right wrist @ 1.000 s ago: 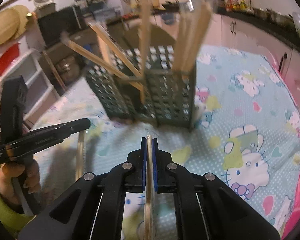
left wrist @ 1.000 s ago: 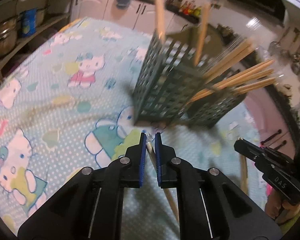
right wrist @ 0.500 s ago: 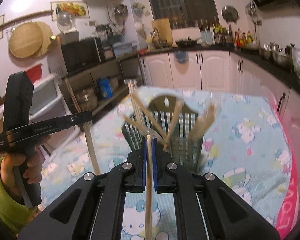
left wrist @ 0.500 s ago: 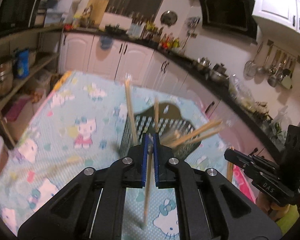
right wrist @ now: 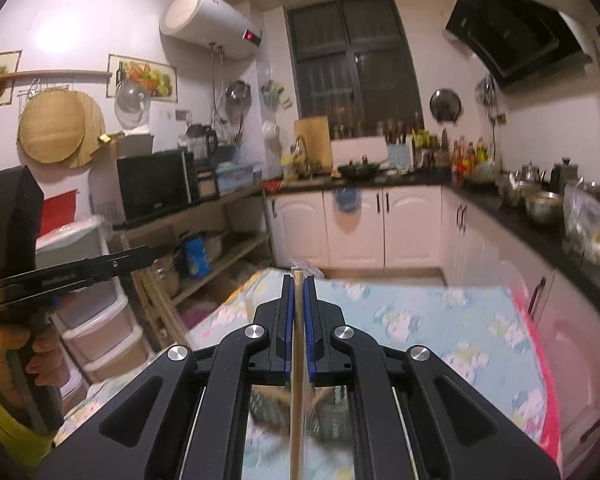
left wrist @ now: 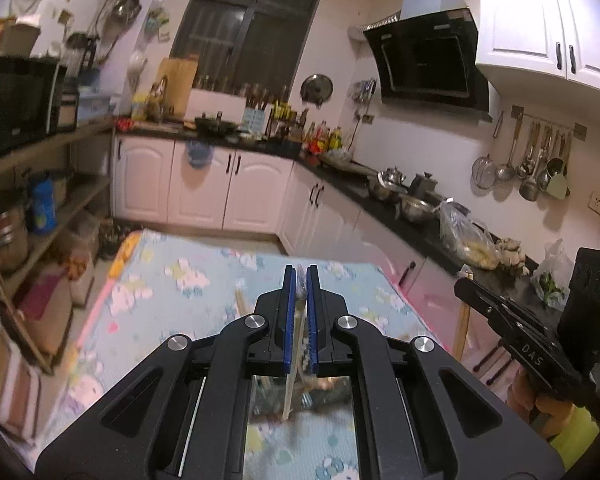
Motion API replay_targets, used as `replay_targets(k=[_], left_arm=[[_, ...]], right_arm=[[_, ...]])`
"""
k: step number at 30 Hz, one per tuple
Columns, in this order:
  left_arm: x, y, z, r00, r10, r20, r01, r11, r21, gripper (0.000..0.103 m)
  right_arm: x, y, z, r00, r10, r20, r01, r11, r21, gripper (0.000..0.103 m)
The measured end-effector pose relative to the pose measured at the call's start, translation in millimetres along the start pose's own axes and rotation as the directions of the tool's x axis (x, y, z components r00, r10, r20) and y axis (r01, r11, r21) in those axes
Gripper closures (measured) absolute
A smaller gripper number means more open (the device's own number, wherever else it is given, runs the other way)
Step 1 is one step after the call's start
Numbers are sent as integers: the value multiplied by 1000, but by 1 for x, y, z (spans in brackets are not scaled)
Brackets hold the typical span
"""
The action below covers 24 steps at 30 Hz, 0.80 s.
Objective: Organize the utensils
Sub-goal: 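Lift the chopsticks with the left tool and carry them over the caddy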
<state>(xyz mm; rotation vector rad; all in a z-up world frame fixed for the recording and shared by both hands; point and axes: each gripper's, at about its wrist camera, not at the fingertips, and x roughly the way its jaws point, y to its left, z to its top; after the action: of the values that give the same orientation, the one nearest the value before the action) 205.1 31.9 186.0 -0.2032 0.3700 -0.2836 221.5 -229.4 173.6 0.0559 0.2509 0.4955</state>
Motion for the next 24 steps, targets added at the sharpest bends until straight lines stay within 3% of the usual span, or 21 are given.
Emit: replay_targets(k=[11,24], left_arm=[[26,0,21,999,31,39,-31,999,11,102],[65,13,-2,999,54,-3,-54,998,8,102]], right_arm=[[32,-9,38,987,-48,151,53,998,-29,98],[92,-26,39,969,-151,197,152,988,9,98]])
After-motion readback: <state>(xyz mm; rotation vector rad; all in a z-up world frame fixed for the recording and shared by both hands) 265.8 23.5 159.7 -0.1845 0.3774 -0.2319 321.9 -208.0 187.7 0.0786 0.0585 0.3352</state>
